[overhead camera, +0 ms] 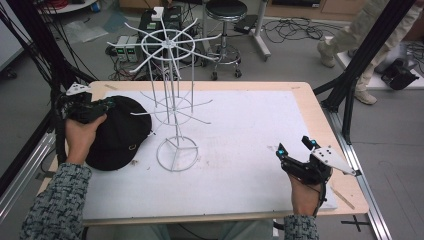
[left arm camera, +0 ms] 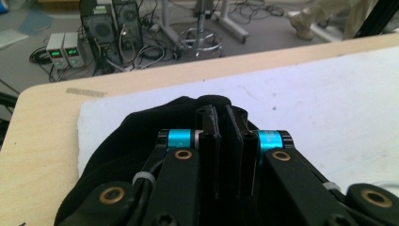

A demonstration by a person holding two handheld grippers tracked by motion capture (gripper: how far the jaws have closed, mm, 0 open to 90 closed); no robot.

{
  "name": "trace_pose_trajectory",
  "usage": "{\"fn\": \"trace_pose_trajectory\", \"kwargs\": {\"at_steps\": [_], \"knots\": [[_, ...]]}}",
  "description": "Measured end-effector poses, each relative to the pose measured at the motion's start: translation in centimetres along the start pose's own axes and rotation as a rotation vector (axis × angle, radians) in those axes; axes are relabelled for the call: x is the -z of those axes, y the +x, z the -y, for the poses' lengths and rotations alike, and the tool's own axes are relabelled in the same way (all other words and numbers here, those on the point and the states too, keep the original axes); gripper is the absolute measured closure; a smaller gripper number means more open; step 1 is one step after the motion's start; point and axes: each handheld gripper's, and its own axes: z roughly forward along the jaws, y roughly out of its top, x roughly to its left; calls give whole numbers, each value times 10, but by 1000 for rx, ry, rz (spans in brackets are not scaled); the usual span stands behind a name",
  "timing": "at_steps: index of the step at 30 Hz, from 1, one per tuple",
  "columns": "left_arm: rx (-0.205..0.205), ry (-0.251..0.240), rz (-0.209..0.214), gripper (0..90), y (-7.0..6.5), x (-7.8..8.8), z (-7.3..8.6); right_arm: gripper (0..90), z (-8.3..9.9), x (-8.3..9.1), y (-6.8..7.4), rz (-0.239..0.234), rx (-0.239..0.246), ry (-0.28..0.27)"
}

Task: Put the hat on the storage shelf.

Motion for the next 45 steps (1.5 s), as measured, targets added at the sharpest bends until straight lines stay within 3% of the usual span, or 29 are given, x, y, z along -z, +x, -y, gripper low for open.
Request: {"fn": "trace_pose_trajectory", "kwargs": {"at_steps": [13, 17, 23, 33, 45], "knots": [[-26, -105, 63, 838, 2, 36, -23, 135, 1, -1, 0, 2, -3, -1], [-55, -126, 57, 838, 3, 48, -34, 135, 1, -1, 0, 2, -6, -1], [-63, -161, 71, 839, 11, 67, -51, 135, 3, -1, -2, 1, -6, 1], [-86, -216, 57, 839, 22, 103, -80, 135, 4, -3, 0, -8, -8, 6], [-110, -271, 68, 839, 19, 133, -113, 135, 4, -3, -1, -10, -16, 13]]}}
